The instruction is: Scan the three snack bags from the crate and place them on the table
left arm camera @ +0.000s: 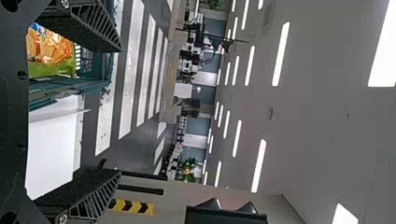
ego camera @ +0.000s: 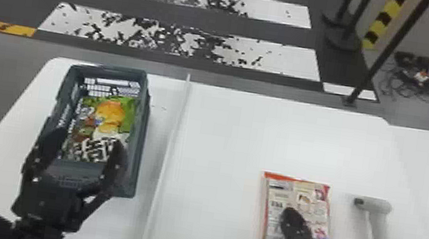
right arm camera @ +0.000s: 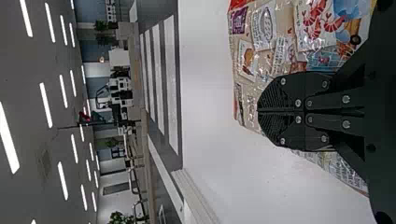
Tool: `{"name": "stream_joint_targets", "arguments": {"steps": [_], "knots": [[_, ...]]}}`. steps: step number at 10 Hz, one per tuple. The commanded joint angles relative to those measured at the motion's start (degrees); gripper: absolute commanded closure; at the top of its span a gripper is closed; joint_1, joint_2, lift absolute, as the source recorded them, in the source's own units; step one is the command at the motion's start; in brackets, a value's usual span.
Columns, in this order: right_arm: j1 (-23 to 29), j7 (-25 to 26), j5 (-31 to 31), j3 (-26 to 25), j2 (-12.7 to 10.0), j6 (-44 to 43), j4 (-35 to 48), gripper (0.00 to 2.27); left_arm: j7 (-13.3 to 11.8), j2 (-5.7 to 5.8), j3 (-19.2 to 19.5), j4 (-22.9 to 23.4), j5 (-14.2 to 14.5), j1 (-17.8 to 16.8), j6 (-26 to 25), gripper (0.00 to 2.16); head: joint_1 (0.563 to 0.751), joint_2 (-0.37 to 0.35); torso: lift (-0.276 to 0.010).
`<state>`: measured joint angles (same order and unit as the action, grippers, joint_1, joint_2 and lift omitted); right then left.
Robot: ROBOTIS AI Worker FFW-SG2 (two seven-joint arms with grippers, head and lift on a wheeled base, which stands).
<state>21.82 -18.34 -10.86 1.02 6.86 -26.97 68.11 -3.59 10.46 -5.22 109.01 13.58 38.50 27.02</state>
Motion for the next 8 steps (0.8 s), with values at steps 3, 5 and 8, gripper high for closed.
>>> {"name": "stream_joint_targets", "arguments": {"steps": [3, 5, 8], "knots": [[-0.1, 1.2, -0.7, -0.1, 0.1, -1.2, -0.7, 2.14, 0.0, -0.09, 0.0, -0.5, 0.1, -0.9, -0.4, 0.07, 0.695, -0.027, -0.037], [6.2, 1.5, -3.7, -1.5, 0.0, -5.9, 8.4, 0.85, 0.0, 0.00, 0.0, -0.8, 0.2, -1.3, -0.6, 0.07, 0.695, -0.038, -0.037], [12.0, 3.8, -3.9, -6.4, 0.2, -5.2, 18.7, 0.05, 0.0, 0.00, -0.1, -0.8, 0.2, -1.5, -1.8, 0.07, 0.695, -0.092, -0.037]]}}
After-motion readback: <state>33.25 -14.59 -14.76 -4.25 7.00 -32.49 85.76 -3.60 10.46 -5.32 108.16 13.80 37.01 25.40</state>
